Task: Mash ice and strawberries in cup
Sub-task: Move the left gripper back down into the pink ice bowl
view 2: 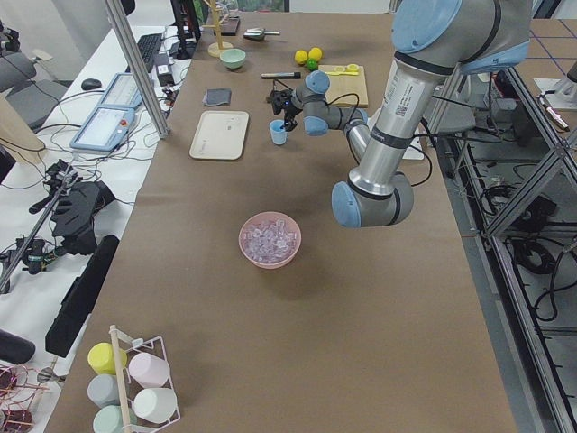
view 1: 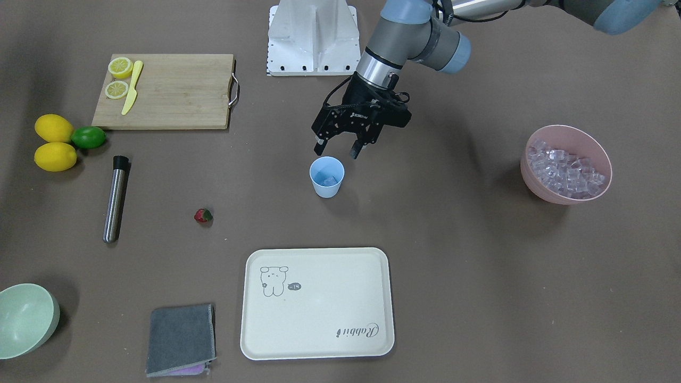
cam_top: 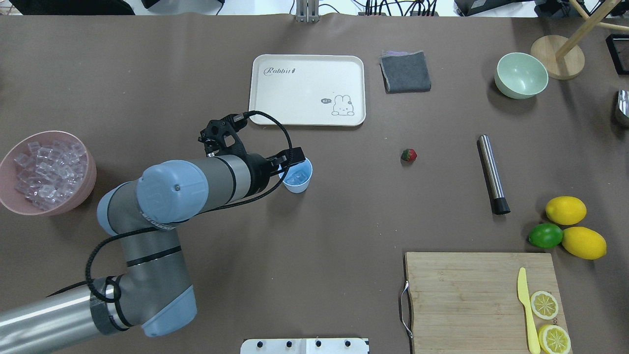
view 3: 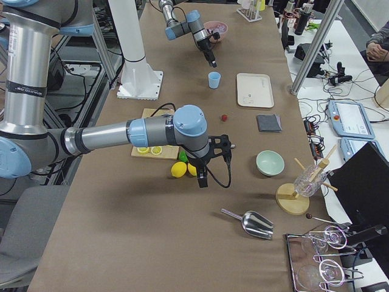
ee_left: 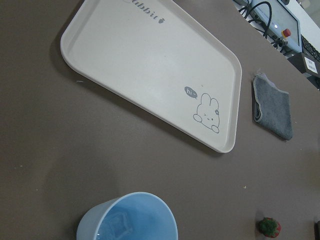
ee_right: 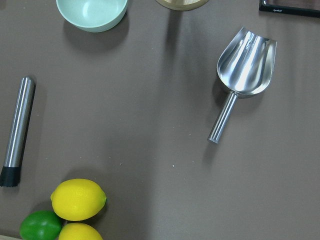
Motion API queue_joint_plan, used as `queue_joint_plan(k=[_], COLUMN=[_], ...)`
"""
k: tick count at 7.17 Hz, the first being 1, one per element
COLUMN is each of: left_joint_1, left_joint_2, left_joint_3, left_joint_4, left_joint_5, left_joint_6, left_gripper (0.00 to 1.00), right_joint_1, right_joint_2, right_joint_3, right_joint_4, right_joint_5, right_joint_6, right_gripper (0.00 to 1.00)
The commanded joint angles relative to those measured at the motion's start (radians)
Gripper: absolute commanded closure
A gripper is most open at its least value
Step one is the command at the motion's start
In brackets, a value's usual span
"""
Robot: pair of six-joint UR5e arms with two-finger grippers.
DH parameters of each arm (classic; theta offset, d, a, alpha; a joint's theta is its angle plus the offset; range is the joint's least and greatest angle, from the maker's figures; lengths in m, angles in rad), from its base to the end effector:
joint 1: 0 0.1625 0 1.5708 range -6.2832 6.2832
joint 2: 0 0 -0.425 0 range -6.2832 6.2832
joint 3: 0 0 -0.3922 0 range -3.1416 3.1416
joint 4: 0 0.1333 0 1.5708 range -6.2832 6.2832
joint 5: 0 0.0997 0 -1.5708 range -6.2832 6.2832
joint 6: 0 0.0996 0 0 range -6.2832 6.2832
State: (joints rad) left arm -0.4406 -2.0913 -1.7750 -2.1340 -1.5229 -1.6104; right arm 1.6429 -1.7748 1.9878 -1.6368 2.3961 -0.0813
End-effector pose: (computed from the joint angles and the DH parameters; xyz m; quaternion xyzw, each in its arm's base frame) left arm 0.5095 -0.3929 0.2033 0.1383 0.5844 -0.2041 0.7731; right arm 0.0892 -0.4004 0.5480 0.0977 -0.3936 -0.0337 0.9134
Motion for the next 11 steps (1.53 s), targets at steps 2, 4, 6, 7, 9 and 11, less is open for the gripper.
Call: queue_joint_plan(k=[2,4,6,7,9,11], left_joint_1=[-0.167,-0.352,-0.491,-0.525,-0.527,-0.527], left_joint_2=[0.208,0.354,0.492,0.554,0.646,0.709], left_joint_3=[-0.219,-0.227,-0.222,-0.219,-0.143,-0.077], left_joint_4=[0.204,0.198,0.195,0.172,0.030,-0.116], left_joint_5=[-0.307,-0.471,-0.590,-0.594,-0.591,-0.592], left_joint_6=[0.363,0.654,0.933,1.010,1.069,1.064], left_gripper=[0.02,0.01,0.01,0.01,0.01,0.01], right_joint_1=[0.000,0.000,0.000,0.000,0.000,0.000], right_joint_2=[-0.002,-0.006,-0.012,-0.012,-0.012,-0.012], right_joint_3=[0.000,0.000,0.002,0.002,0.002,0.002], right_joint_4=[0.000,0.000,0.002,0.002,0.002,0.002], right_joint_5=[0.000,0.002,0.002,0.002,0.002,0.002], right_joint_6=[0.000,-0.005,-0.006,-0.008,-0.008,-0.009], right_gripper=[0.00,0.00,0.00,0.00,0.00,0.00])
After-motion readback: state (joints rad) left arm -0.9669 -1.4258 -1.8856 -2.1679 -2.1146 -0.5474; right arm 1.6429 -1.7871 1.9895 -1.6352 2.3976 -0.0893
